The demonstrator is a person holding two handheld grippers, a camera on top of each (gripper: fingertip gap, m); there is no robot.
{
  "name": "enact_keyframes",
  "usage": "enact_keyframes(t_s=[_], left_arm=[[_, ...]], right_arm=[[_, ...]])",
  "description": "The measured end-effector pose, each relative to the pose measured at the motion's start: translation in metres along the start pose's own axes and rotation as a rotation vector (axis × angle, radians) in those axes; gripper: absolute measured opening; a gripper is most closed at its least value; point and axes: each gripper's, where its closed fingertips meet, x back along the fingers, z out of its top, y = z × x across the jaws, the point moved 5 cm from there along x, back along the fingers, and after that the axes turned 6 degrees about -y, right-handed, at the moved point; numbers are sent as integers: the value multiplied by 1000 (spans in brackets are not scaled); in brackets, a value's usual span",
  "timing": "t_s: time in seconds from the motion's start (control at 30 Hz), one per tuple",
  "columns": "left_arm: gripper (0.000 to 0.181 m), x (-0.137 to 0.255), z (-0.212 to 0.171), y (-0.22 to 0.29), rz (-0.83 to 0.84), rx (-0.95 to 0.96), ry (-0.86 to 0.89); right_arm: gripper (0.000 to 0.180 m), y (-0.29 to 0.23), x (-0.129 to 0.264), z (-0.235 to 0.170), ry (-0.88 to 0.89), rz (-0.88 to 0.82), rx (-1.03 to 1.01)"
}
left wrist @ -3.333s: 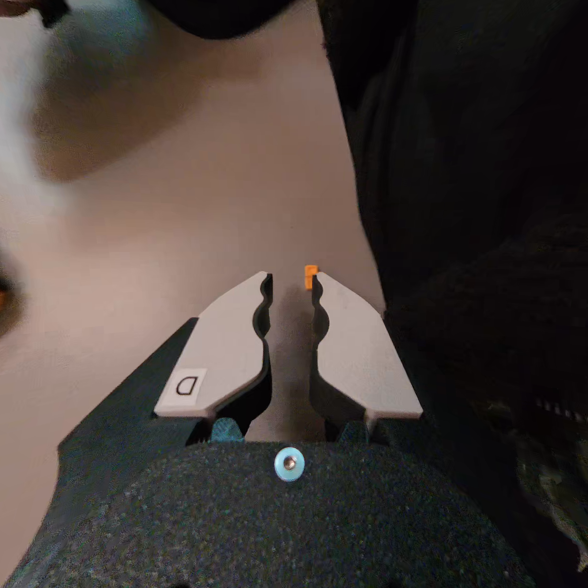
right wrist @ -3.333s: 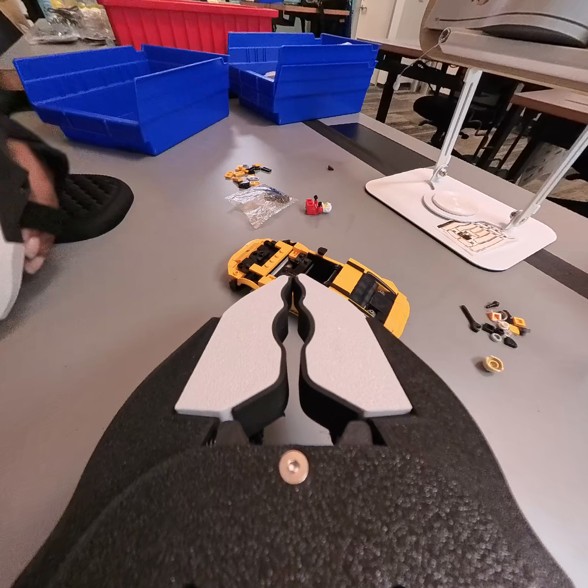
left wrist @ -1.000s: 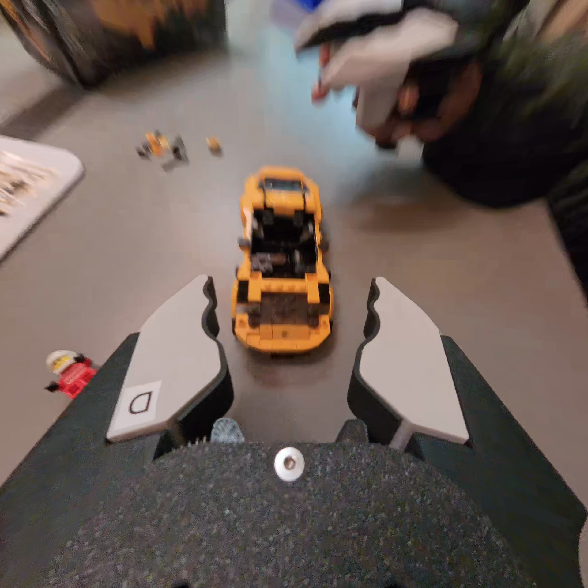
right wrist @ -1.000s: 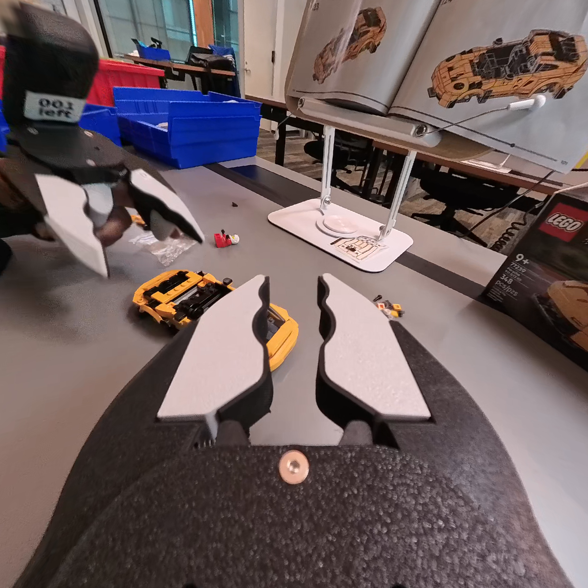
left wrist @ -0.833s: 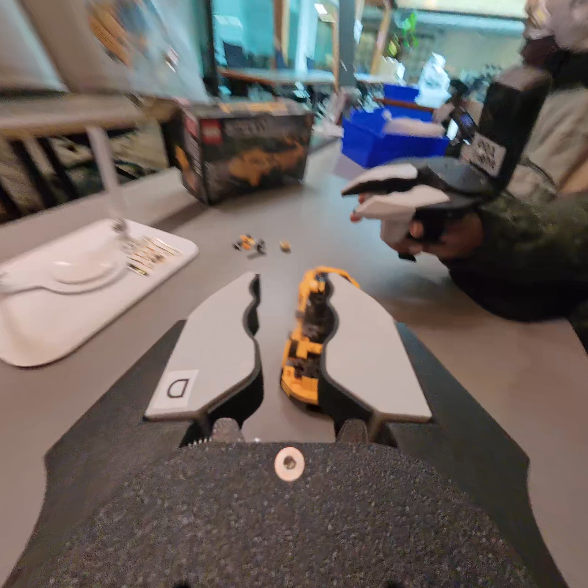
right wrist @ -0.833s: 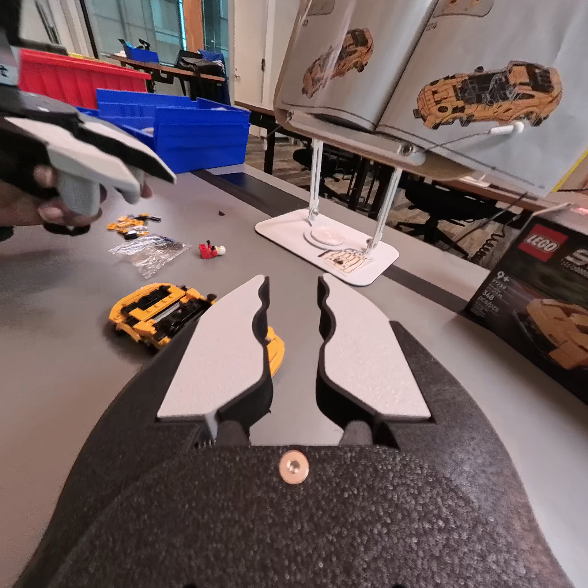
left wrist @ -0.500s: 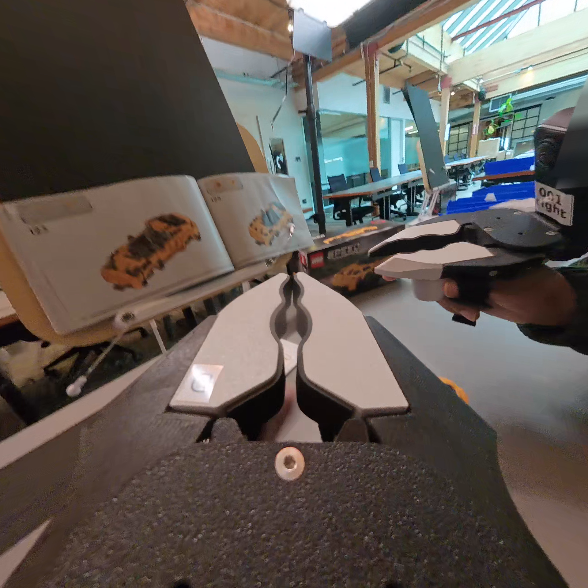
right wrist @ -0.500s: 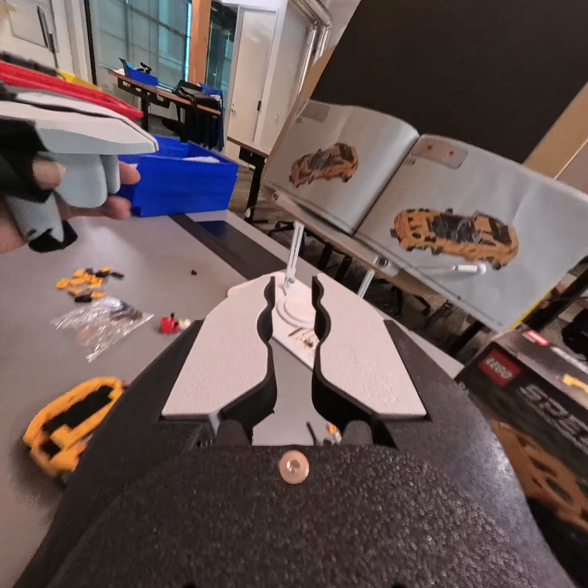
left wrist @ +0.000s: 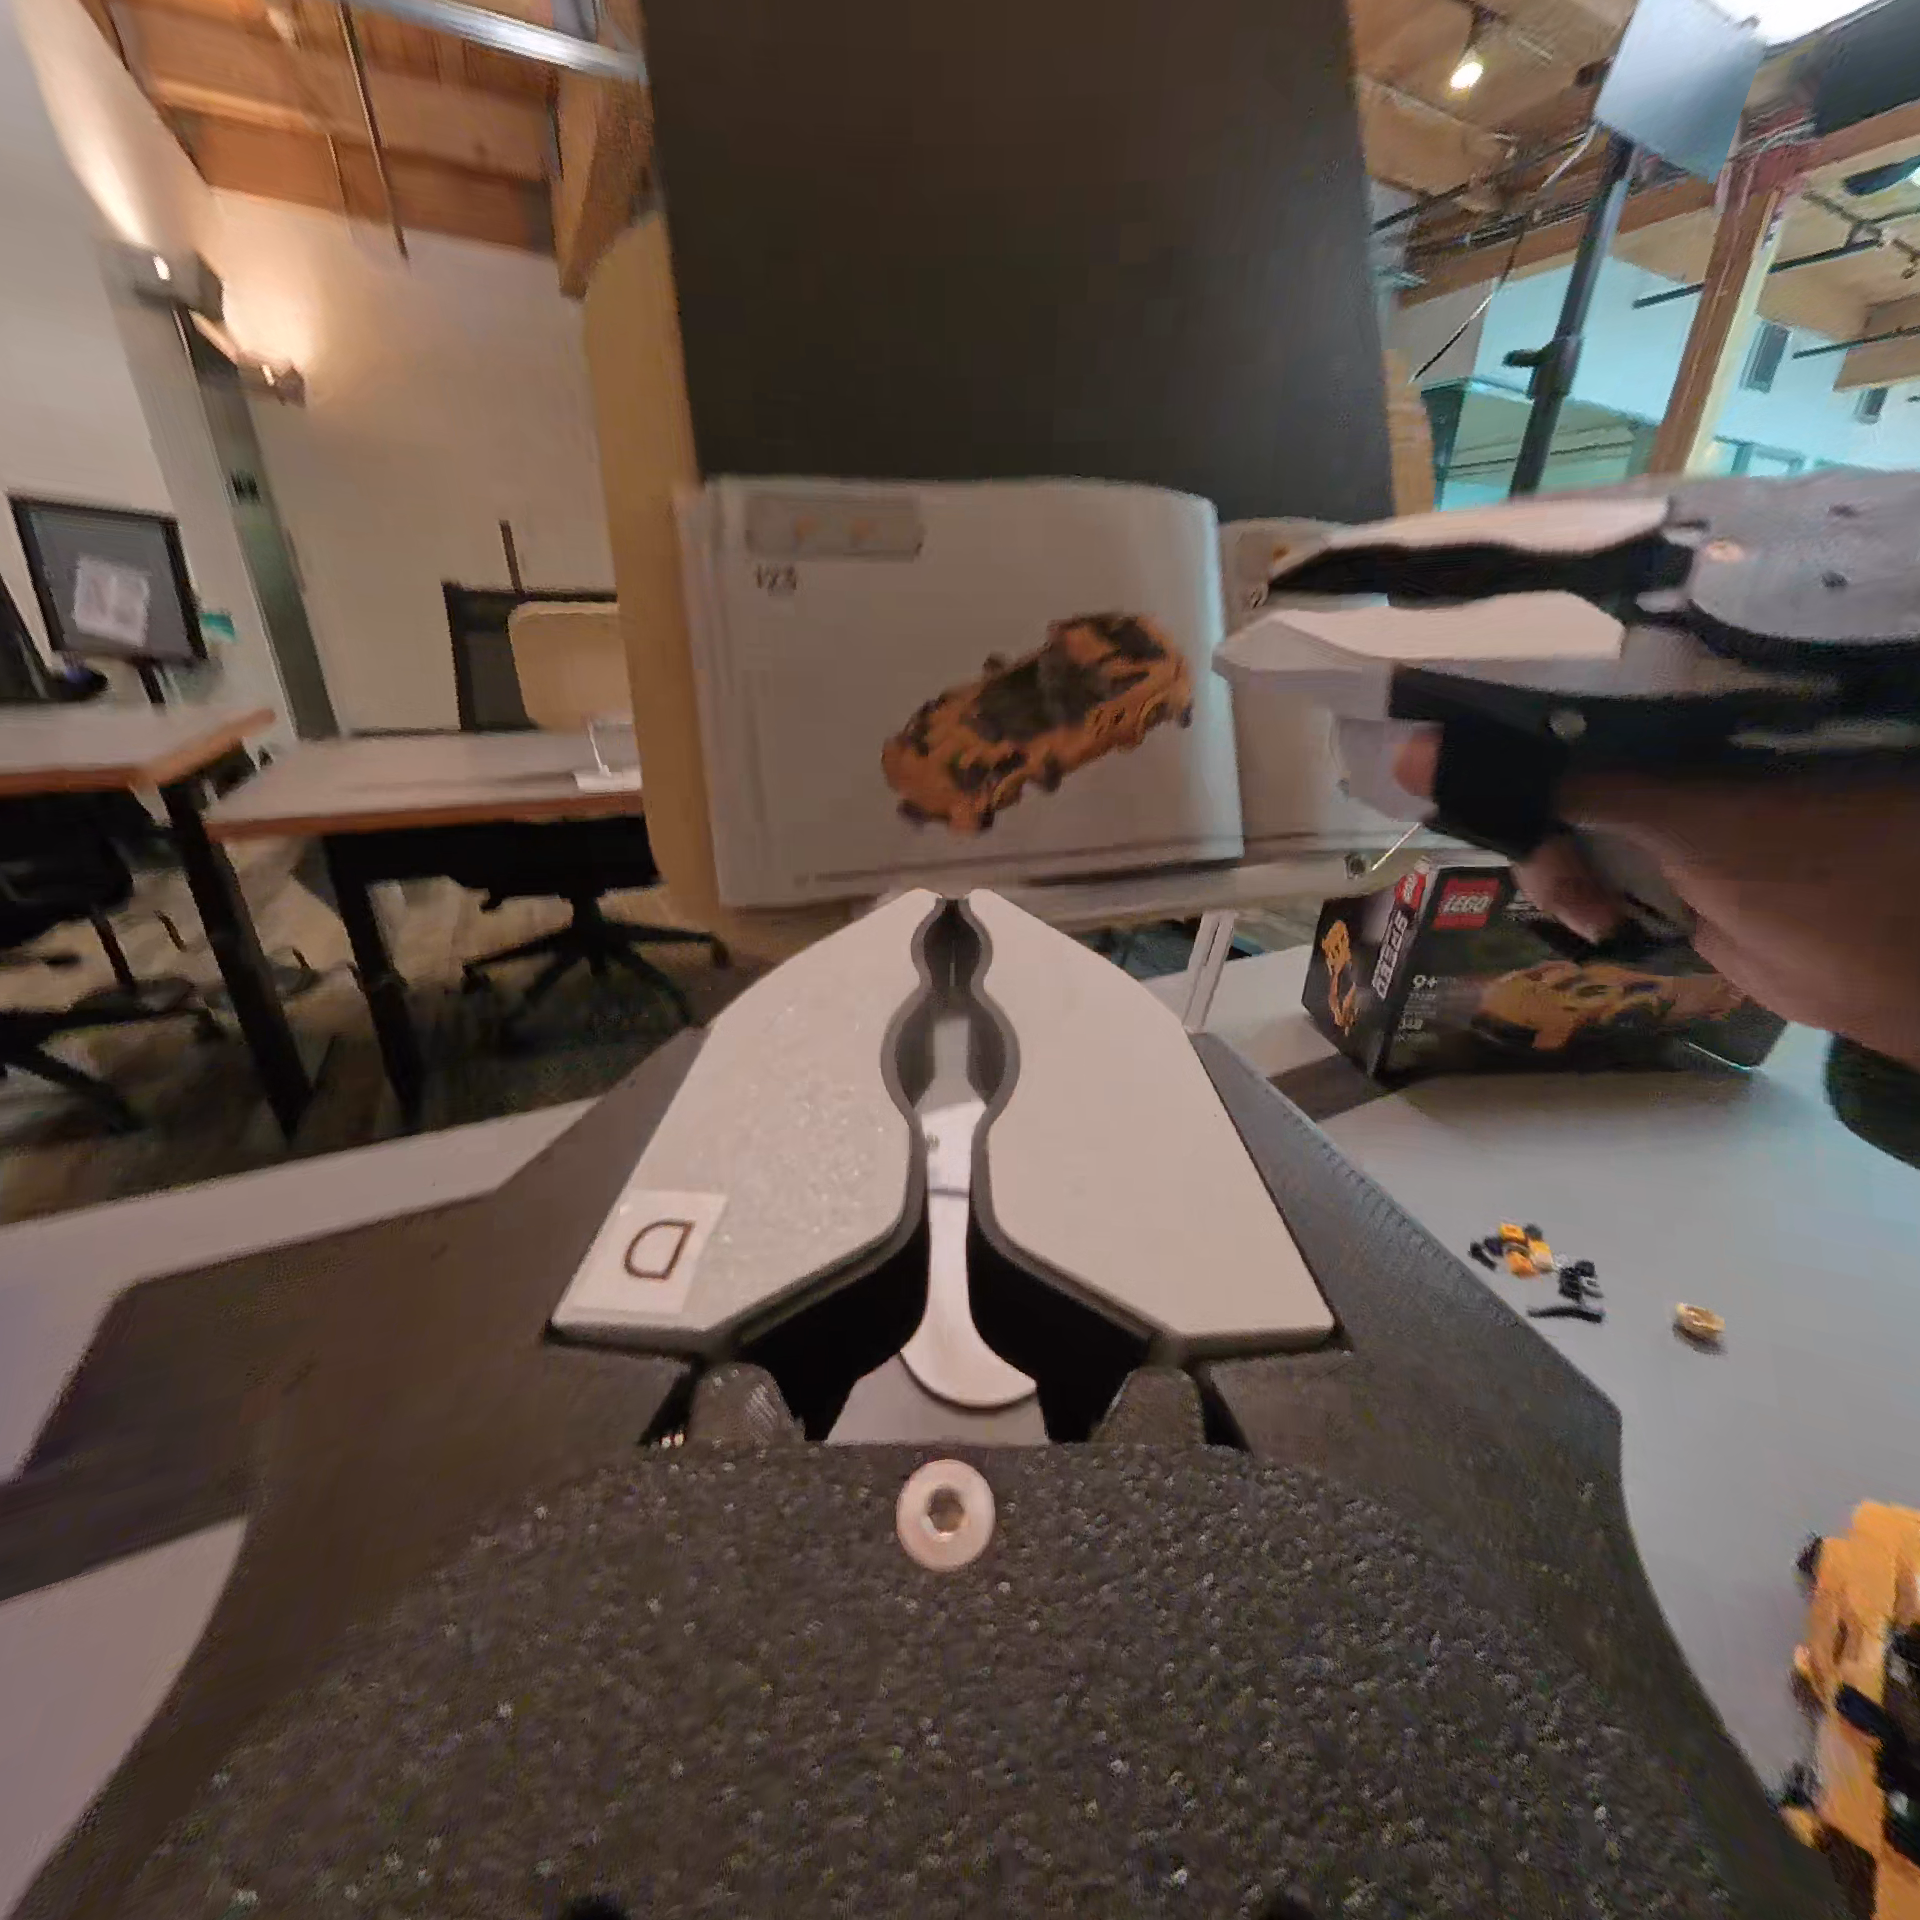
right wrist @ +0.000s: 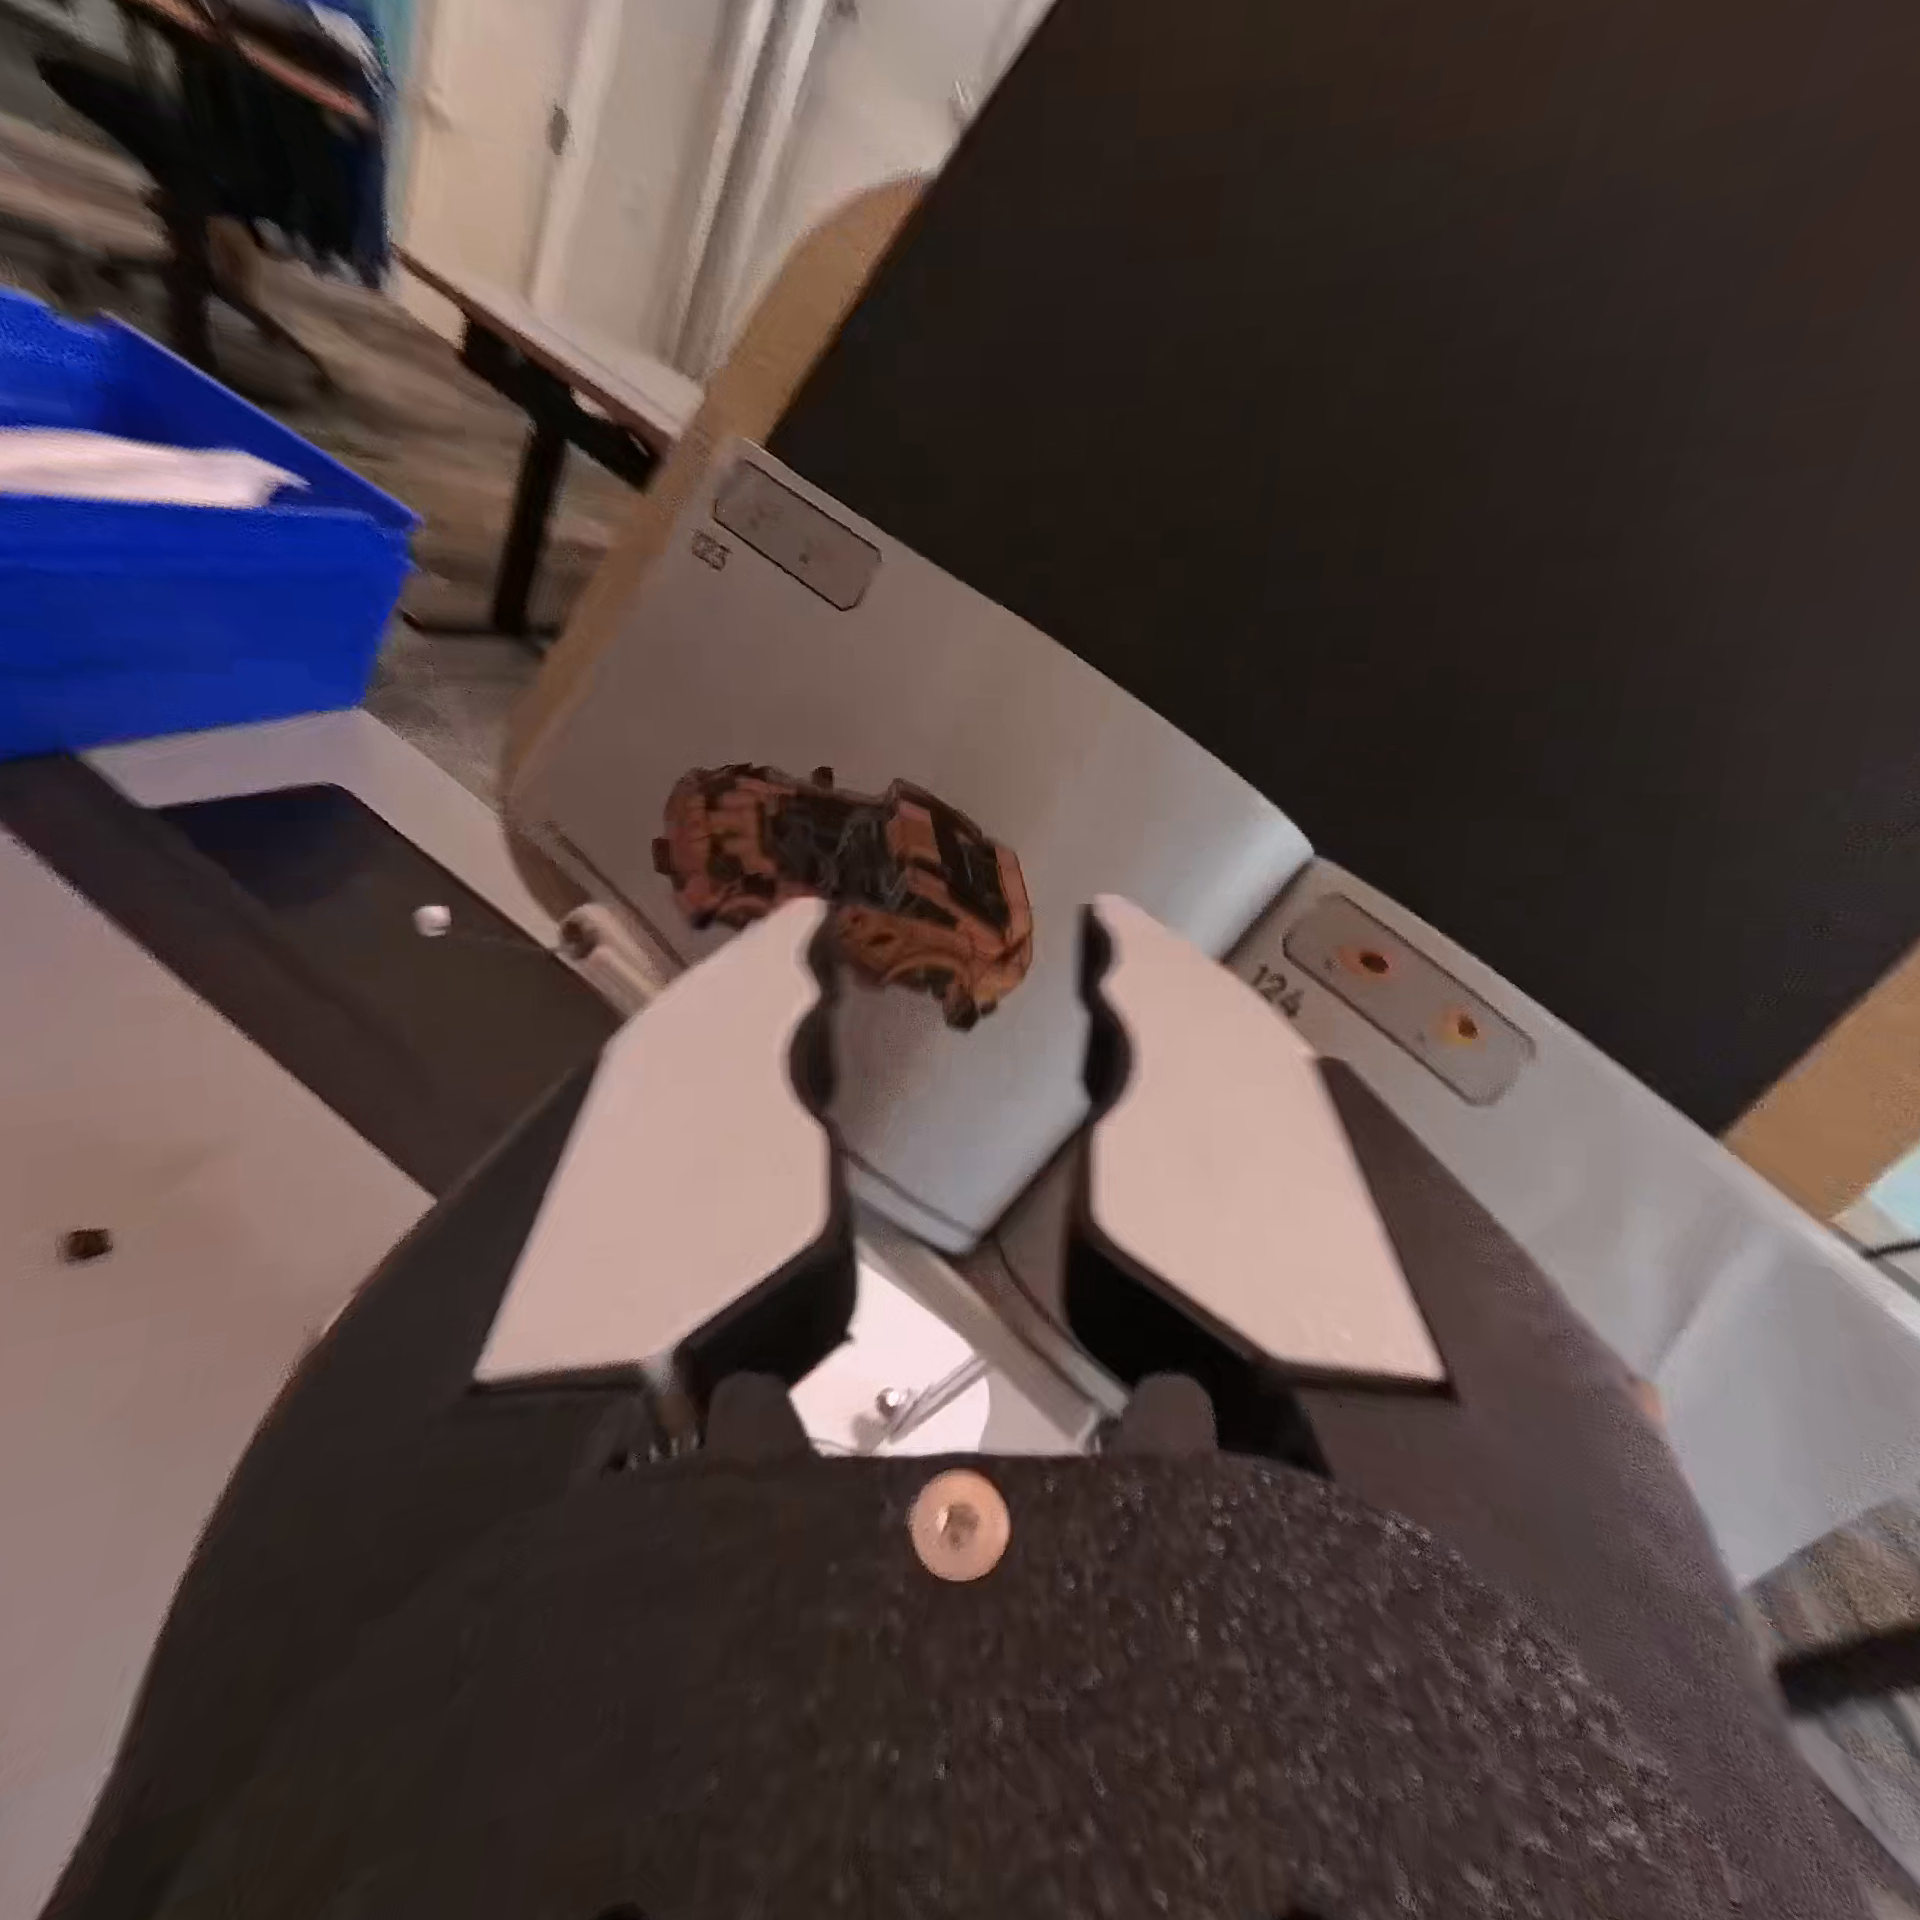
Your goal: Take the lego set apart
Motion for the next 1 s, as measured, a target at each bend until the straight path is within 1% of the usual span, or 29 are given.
enact_keyframes(t_s=[0.07,0.1,0.13,0.2,0.3,0.43,0.6,0.67,0.77,0.9,0.97,1.0], left_arm=[[0,-1,-9,-8,-8,53,-15],[0,-1,-10,-10,-13,64,-15],[0,-1,-10,-11,-21,70,-13],[0,-1,-8,-12,-35,68,-7],[0,2,-6,-12,-43,49,-4],[0,2,-6,-16,-57,64,4],[0,1,-7,-12,-74,52,-4],[0,1,-6,-8,-82,38,-5],[0,-1,-7,0,-106,30,-12],[0,-6,-10,14,-151,18,-34],[0,-9,-8,24,-196,43,-37],[3,-12,-5,30,-217,57,-42]], right_arm=[[84,-1,-24,8,-89,-67,34],[96,1,-35,10,-130,-119,65],[103,2,-44,12,-155,-164,92],[110,0,-62,9,-223,-187,107],[95,8,-69,7,-230,-263,147],[68,22,-60,4,-182,-301,130],[53,37,-38,-6,-120,-285,27],[41,43,-29,-12,-93,-256,-24],[29,51,-17,-22,-55,-237,-48],[25,63,-3,-37,-46,-217,-84],[24,70,4,-44,-24,-197,-93],[24,74,7,-48,-16,-184,-88]])
